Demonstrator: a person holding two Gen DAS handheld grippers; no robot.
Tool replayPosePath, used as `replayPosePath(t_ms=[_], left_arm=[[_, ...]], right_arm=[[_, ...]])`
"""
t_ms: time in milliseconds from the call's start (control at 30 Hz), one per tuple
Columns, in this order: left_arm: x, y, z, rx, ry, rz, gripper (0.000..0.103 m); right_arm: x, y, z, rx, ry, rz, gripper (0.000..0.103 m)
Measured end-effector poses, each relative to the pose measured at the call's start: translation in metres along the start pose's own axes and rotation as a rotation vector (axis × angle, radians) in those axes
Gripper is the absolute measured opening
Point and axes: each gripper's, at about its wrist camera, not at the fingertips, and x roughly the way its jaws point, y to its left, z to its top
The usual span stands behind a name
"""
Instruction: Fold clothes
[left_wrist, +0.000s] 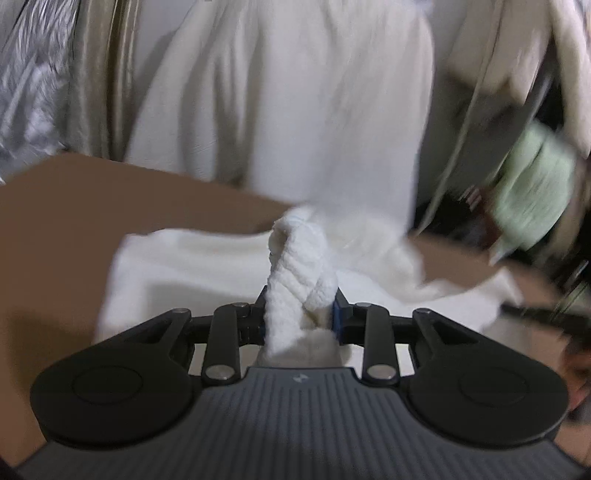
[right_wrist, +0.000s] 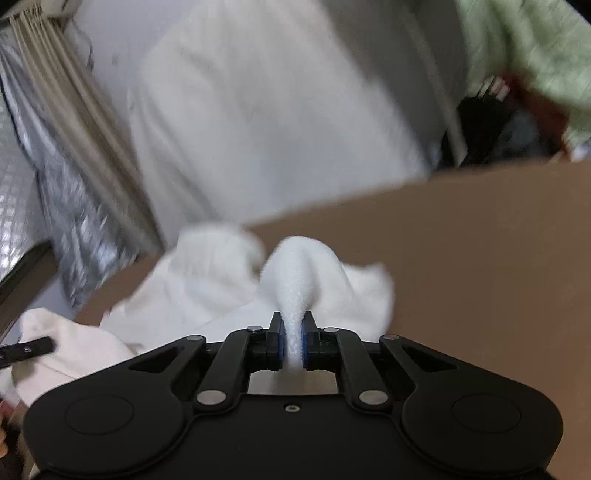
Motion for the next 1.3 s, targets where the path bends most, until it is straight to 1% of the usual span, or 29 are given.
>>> replayPosePath(t_ms=[33,100,167,200,233,267,300,333,400,467,500,533,600,633,667,700,733,800,833,867,900,933,967,1033,1133,1200,1300], left_arm=[[0.003,-0.001,0.001,-0.015,-0.004,-0.009,0.03],[0.026,-0.007,-0.003,0.022,0.026,0.025,0.03],[0.058,-0.013,-0.013,0.082,0.091,0.099,0.03],[0.078,-0.014,-0.02,0.116,0.146,0.129,0.03],[0.097,-0.015,-0.027,0.149,0.201,0.16,0.031],[0.112,-0.016,-0.032,0.172,0.238,0.18,0.031],[0.118,-0.016,-0.035,0.176,0.249,0.184,0.032],[0.121,-0.015,-0.035,0.169,0.253,0.181,0.032],[0.114,-0.01,-0.027,0.119,0.237,0.155,0.033],[0.102,-0.004,-0.017,0.064,0.207,0.126,0.036],[0.096,-0.001,-0.013,0.051,0.184,0.127,0.039],[0.091,0.003,-0.01,0.045,0.167,0.143,0.048],[0.083,0.014,-0.005,0.023,0.129,0.191,0.055],[0.08,0.02,-0.004,0.001,0.123,0.193,0.057],[0.08,0.026,-0.004,-0.031,0.136,0.177,0.058],[0.081,0.032,-0.006,-0.066,0.165,0.149,0.058],[0.084,0.036,-0.009,-0.091,0.199,0.124,0.058],[0.092,0.038,-0.02,-0.098,0.278,0.099,0.058],[0.094,0.034,-0.025,-0.074,0.295,0.115,0.059],[0.095,0.029,-0.029,-0.044,0.294,0.135,0.059],[0.096,0.025,-0.033,-0.014,0.293,0.154,0.06],[0.097,0.021,-0.035,0.004,0.294,0.17,0.06],[0.097,0.02,-0.035,0.001,0.298,0.18,0.06],[0.098,0.018,-0.033,-0.007,0.307,0.195,0.061],[0.098,0.023,-0.03,-0.044,0.328,0.182,0.063],[0.096,0.027,-0.03,-0.061,0.336,0.173,0.064],[0.097,0.026,-0.035,-0.05,0.327,0.179,0.065]], right_arm=[[-0.006,-0.01,0.004,0.028,-0.018,-0.011,0.01],[-0.014,-0.028,0.011,0.081,-0.043,-0.032,0.01],[0.005,-0.041,0.008,0.099,0.015,-0.041,0.01],[0.015,-0.046,0.007,0.102,0.044,-0.051,0.01],[0.024,-0.046,0.003,0.086,0.074,-0.08,0.01],[0.031,-0.045,-0.002,0.077,0.096,-0.105,0.011],[0.034,-0.045,-0.007,0.078,0.101,-0.115,0.011],[0.031,-0.046,-0.008,0.083,0.095,-0.119,0.011],[0.025,-0.045,-0.004,0.083,0.093,-0.142,0.014],[0.011,-0.043,0.003,0.077,0.092,-0.196,0.02],[0.001,-0.043,0.006,0.076,0.088,-0.227,0.027],[-0.008,-0.041,0.009,0.069,0.092,-0.248,0.035],[-0.022,-0.025,0.011,0.011,0.149,-0.21,0.04],[-0.029,-0.017,0.011,-0.018,0.177,-0.191,0.04],[-0.035,-0.009,0.012,-0.054,0.207,-0.162,0.041],[-0.041,0.0,0.008,-0.117,0.24,-0.095,0.042],[-0.047,0.006,0.0,-0.162,0.271,-0.047,0.043],[-0.045,0.019,-0.021,-0.265,0.366,-0.019,0.043],[-0.044,0.025,-0.031,-0.317,0.413,-0.005,0.043],[-0.042,0.031,-0.042,-0.378,0.457,-0.01,0.043],[-0.035,0.037,-0.055,-0.475,0.485,-0.088,0.041],[-0.03,0.041,-0.065,-0.552,0.505,-0.152,0.046],[-0.03,0.042,-0.066,-0.546,0.495,-0.157,0.045],[-0.032,0.043,-0.068,-0.533,0.475,-0.166,0.017],[-0.039,0.04,-0.067,-0.518,0.476,-0.196,0.014],[-0.046,0.037,-0.065,-0.509,0.483,-0.219,0.011],[-0.055,0.033,-0.063,-0.495,0.494,-0.254,0.011]])
